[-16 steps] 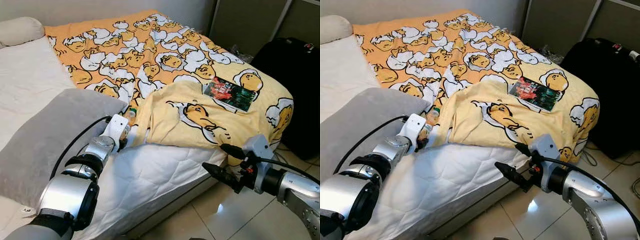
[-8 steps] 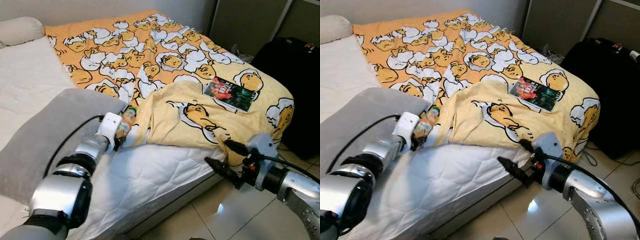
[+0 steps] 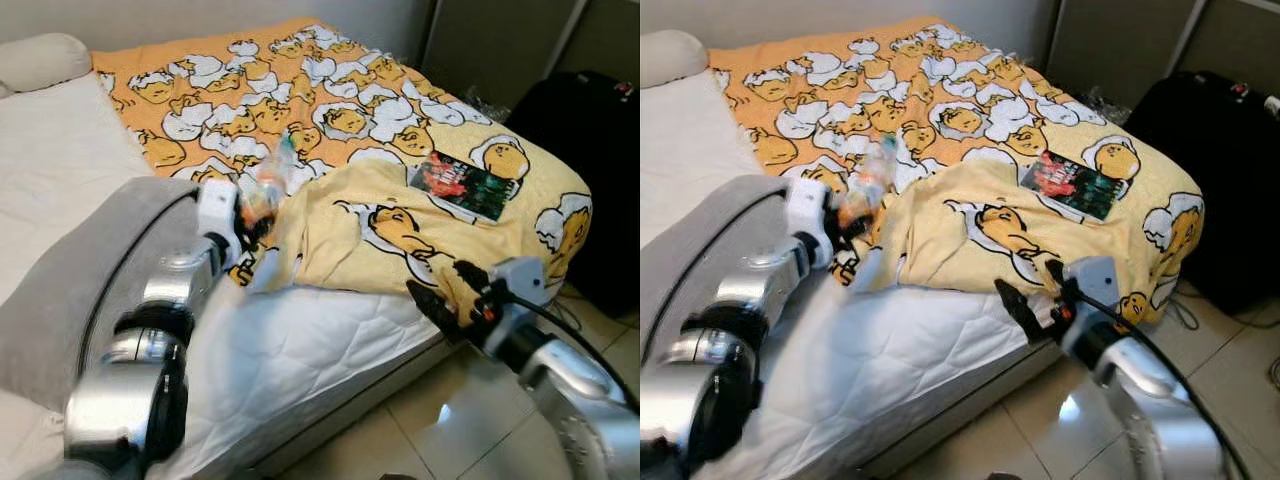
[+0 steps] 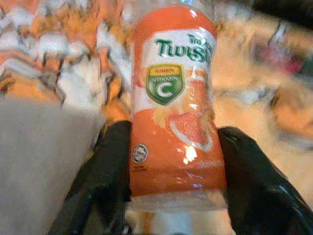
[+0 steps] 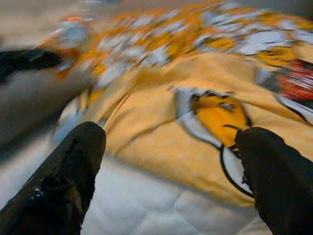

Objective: Clean up the room

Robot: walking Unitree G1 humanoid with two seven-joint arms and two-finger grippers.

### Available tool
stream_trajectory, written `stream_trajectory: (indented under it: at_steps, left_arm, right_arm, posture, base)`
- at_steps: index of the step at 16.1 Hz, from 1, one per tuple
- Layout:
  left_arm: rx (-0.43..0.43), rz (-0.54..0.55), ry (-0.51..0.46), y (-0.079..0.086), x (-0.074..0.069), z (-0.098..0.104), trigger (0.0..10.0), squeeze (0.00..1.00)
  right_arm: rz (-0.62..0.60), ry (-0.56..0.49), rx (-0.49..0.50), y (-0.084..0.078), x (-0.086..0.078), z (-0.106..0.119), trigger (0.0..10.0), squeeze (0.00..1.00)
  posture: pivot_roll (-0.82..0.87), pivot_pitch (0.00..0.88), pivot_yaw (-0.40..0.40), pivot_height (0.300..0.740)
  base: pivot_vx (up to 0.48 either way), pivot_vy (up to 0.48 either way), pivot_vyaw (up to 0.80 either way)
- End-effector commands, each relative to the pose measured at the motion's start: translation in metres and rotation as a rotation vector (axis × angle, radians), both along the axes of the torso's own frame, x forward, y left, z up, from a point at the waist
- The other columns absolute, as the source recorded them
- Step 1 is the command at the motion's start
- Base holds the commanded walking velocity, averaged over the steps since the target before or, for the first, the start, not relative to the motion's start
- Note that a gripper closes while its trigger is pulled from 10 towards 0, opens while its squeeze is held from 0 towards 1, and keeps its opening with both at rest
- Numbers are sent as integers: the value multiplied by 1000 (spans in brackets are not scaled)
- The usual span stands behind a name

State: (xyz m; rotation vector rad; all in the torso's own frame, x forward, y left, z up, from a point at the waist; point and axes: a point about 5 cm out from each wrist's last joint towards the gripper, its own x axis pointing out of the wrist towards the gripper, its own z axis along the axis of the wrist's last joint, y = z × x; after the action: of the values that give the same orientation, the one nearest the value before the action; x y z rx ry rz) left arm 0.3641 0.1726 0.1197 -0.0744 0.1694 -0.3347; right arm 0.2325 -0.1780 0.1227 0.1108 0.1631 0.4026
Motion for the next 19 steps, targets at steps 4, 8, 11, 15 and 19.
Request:
stream_trajectory:
  at_steps: [4, 8, 11, 15, 19]
  left_arm:
    - [11, 89, -280, 6, -33, 53, 10000, 0]
    - [72, 146, -277, 1, -67, 58, 10000, 0]
    - [225, 142, -240, 6, -80, 45, 10000, 0]
    - [262, 234, -152, 20, -92, 32, 10000, 0]
    - [285, 258, -115, 26, -98, 26, 10000, 0]
  right_arm:
    - [-52, -37, 52, 17, 0, 2, 10000, 0]
    - [-221, -29, 97, 10, 5, -2, 10000, 0]
    - [-187, -4, 69, 16, 6, -8, 10000, 0]
    - [-157, 4, 83, 26, 10, -8, 10000, 0]
    - [-201, 1, 139, 27, 19, -7, 10000, 0]
  posture:
    - [-111, 0, 59, 740]
    - [-71, 0, 55, 740]
    - [-47, 0, 43, 740]
    - [-10, 0, 9, 740]
    - [7, 0, -19, 740]
  base:
    - [0, 0, 800]
    - [0, 0, 800]
    - [0, 0, 800]
    - [0, 0, 800]
    - [0, 0, 800]
